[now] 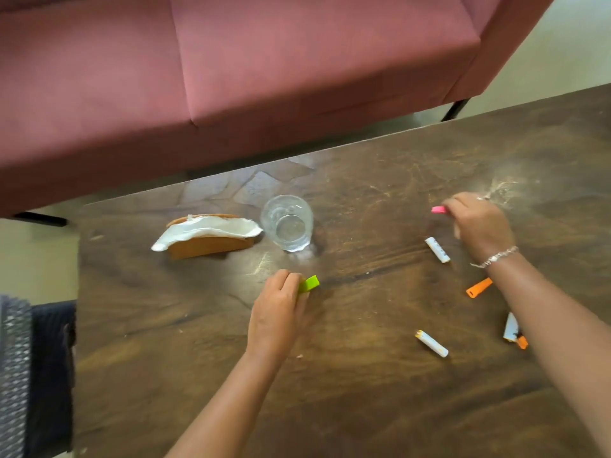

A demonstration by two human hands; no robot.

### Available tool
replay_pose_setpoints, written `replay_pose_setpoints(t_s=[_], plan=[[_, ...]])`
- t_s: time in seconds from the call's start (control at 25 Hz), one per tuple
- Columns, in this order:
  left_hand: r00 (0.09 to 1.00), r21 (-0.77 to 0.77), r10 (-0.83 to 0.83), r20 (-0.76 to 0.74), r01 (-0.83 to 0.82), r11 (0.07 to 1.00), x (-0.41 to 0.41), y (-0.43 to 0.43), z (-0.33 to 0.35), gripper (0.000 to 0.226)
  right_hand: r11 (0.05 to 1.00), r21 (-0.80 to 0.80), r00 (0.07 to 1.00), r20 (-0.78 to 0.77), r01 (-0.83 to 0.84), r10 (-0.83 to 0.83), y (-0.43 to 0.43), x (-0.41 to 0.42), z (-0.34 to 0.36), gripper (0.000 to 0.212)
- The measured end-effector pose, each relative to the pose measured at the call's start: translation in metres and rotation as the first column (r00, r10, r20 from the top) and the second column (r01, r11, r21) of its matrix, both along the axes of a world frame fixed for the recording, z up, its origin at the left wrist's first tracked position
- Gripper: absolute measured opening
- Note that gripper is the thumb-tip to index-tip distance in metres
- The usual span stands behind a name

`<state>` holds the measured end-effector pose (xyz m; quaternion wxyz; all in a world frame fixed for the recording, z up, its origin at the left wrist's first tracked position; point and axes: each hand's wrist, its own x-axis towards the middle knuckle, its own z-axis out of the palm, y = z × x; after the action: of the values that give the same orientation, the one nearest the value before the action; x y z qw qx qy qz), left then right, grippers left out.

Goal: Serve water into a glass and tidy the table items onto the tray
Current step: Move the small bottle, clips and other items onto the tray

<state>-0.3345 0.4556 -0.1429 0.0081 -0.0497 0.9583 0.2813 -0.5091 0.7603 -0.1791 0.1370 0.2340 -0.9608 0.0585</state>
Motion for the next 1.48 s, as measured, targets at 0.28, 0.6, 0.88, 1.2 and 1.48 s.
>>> replay_pose_setpoints(t_s=[0.28,0.6,0.88,1.2,1.48], plan=[[0.955,0.08,0.29,-0.062,-0.285,0.955,0.055,-0.113,0.013,0.009,0.971,-0.153,0.982,-0.077,-0.183,0.173,-0.11,0.109,0.054,0.015],[0.843,0.069,0.534,-0.063,-0.53,0.845,0.137,-0.257,0.041,0.013,0.839,-0.422,0.924,0.012,-0.342,0.383,-0.326,0.207,0.072,0.015],[0.626,-0.064,0.779,0.029,-0.776,0.627,0.197,-0.375,0.029,0.009,0.731,-0.578,0.882,0.039,-0.364,0.47,-0.47,0.263,0.075,0.031],[0.592,-0.35,0.728,0.344,-0.639,0.685,0.188,-0.441,-0.033,0.023,0.767,-0.538,0.865,0.128,-0.349,0.484,-0.525,0.294,0.066,0.02],[0.557,-0.482,0.714,0.424,-0.528,0.699,0.186,-0.448,-0.059,0.029,0.759,-0.607,0.877,0.205,-0.234,0.434,-0.547,0.295,0.07,0.022]])
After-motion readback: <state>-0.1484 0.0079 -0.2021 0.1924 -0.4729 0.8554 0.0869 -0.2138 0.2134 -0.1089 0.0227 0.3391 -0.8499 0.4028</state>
